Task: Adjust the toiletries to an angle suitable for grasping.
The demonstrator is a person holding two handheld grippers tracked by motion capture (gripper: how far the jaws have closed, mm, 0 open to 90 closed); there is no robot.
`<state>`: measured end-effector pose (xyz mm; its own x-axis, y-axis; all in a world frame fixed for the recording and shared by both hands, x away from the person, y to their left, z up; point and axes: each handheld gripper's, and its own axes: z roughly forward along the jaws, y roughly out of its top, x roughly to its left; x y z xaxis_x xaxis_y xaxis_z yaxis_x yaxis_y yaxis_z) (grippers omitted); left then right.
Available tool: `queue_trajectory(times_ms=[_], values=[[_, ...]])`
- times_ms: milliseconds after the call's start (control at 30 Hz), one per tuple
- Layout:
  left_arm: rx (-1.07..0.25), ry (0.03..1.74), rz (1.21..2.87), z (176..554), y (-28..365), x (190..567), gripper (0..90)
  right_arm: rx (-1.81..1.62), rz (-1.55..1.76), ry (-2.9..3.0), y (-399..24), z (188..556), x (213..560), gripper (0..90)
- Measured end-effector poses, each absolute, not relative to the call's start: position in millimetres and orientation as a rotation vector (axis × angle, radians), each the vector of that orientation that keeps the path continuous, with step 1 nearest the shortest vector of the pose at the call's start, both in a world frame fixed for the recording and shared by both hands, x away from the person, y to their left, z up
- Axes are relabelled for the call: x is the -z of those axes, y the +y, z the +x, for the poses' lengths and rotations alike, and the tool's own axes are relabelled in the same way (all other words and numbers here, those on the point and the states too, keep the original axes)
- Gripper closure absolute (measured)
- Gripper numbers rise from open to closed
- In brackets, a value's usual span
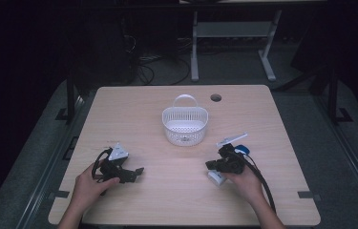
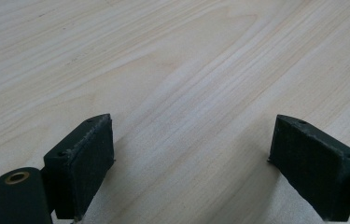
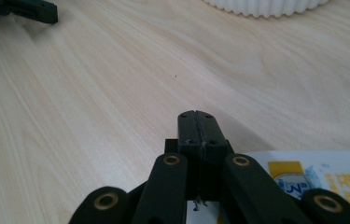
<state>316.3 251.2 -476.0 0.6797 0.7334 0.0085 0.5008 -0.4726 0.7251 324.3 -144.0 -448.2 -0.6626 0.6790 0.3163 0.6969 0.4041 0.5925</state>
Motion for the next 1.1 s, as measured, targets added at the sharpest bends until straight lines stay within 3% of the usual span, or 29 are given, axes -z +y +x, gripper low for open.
queue_trajectory(times_ms=[1100], values=[[-0.417,0.940,2.178,316.4,251.5,475.8,13.3,1.065,-1.341,-2.633,-187.0,283.2,445.8,89.5]])
